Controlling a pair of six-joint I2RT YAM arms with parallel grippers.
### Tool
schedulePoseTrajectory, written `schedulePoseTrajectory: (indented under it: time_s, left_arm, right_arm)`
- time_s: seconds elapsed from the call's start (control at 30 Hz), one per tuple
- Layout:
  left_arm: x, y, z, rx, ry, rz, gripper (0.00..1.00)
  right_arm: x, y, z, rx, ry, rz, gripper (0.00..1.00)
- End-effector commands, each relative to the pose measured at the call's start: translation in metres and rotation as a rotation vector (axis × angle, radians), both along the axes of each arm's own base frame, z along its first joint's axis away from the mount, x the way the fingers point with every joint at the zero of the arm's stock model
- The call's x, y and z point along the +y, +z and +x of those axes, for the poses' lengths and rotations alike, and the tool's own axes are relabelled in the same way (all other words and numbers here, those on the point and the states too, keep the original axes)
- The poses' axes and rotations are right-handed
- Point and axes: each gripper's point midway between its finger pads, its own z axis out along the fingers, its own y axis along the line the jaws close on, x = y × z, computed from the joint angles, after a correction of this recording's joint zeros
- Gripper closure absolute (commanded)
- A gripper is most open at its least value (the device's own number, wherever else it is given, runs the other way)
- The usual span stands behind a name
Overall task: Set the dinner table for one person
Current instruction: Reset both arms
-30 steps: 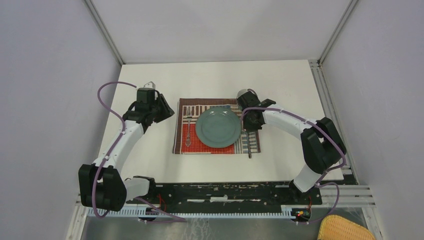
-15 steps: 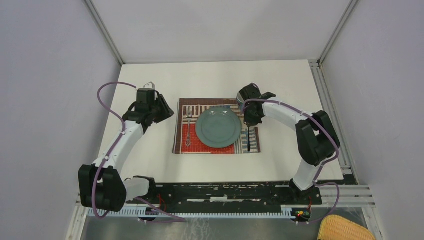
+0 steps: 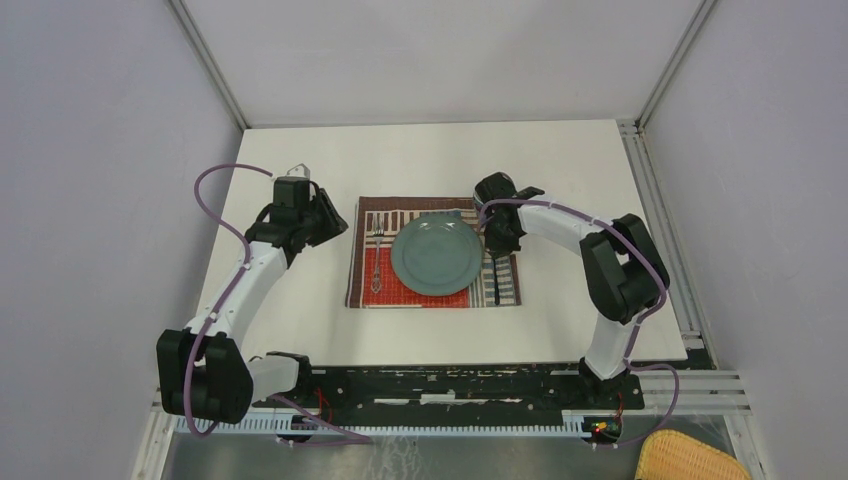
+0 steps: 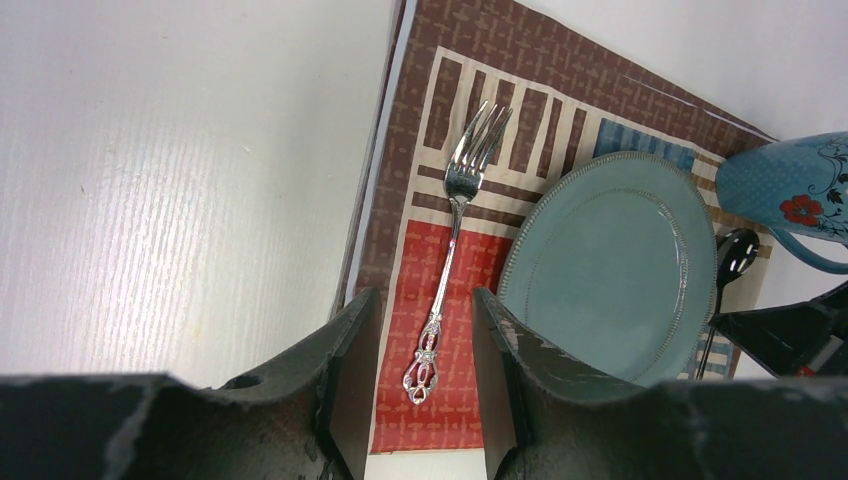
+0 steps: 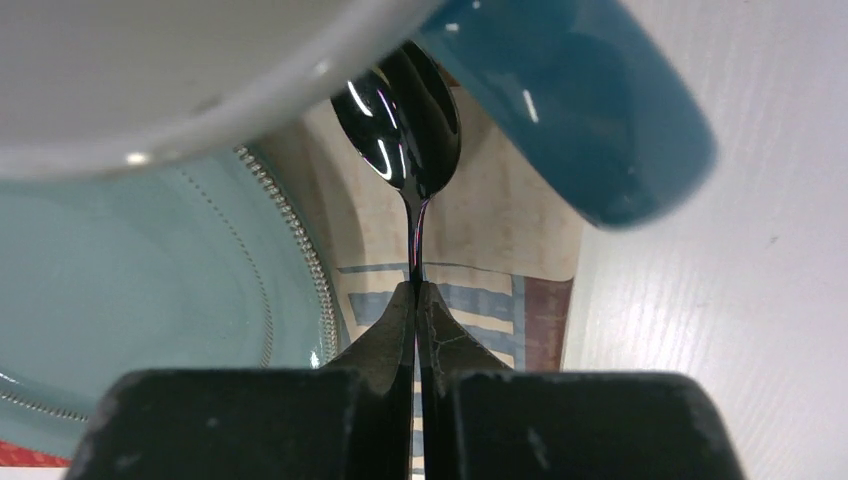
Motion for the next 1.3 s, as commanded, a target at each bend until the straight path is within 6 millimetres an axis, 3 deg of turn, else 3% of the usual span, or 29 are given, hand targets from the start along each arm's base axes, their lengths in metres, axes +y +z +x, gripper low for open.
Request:
schedulePoseTrajectory:
  time_s: [0.0, 0.67, 0.77, 1.0, 1.27]
  left_arm:
    - [0.002, 0.014, 0.009, -0.057, 0.014, -0.004, 0.54]
    - [0.003, 0.015, 0.007, -0.057, 0.014, -0.004, 0.54]
    - [0.003, 0.014, 0.007, -0.056, 0.014, -0.003, 0.54]
    - [0.004, 0.015, 0.008, -0.061, 0.018, 0.001, 0.53]
    - [0.005, 0.018, 0.008, -0.069, 0.023, 0.007, 0.53]
  right_arm:
    - [0.005, -0.004, 0.009, -0.014, -0.019, 0.022, 1.00]
    - [0.001, -0.008, 0.007, -0.009, -0.047, 0.005, 1.00]
    - [0.001, -0.003, 0.008, -0.017, -0.047, 0.009, 0.91]
    - [-0.004, 0.030, 0.012, -0.088, -0.050, 0.005, 0.78]
    - [-0.010, 0.077, 0.016, -0.159, -0.030, -0.002, 0.75]
